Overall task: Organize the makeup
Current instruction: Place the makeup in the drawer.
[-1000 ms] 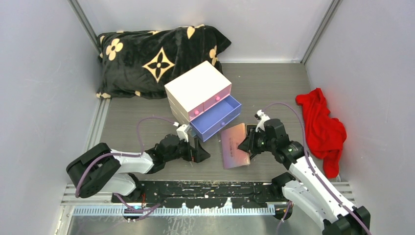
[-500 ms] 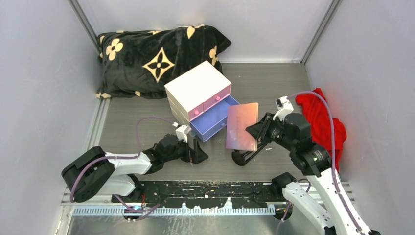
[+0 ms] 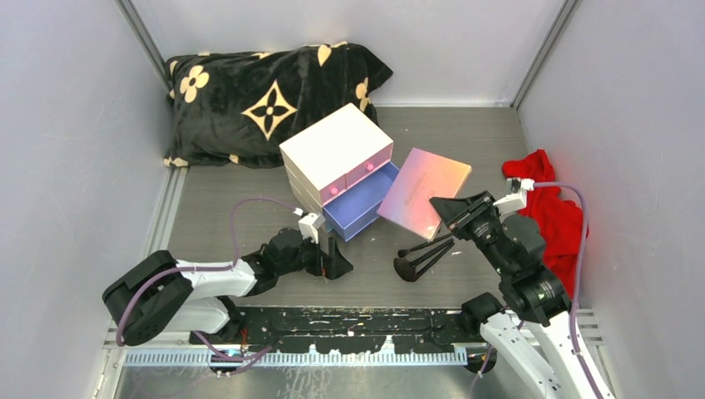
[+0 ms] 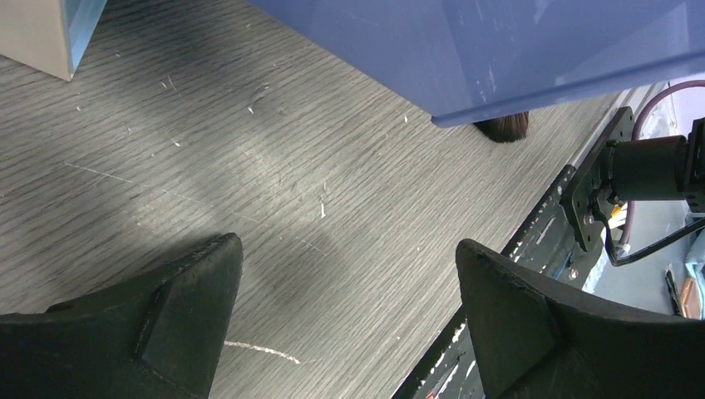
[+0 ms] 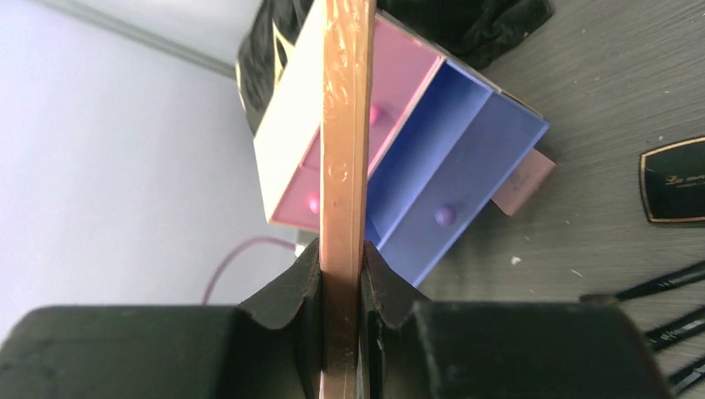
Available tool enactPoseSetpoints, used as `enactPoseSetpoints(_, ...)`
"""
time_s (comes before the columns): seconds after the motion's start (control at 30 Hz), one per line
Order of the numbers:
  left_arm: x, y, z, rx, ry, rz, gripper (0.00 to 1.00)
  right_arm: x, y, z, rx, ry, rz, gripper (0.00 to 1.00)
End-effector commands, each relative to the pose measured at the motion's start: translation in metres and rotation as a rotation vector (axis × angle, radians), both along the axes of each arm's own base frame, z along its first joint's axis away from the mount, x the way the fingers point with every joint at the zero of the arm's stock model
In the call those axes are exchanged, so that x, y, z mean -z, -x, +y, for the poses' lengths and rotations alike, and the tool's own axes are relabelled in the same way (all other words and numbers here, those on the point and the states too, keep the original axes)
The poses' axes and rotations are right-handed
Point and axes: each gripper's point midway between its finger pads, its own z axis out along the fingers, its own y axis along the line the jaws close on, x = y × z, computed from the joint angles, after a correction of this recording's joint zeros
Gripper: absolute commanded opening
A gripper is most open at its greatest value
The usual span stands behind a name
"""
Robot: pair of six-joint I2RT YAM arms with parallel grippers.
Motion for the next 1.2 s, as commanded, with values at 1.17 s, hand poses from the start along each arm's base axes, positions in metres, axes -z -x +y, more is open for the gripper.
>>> enactPoseSetpoints(1.17,-0.012,0.018,0.03,0.012,-0.063,-0.029,1.0,0.008,-0.063,0.084,0.23,-0.281,0.077,0.01)
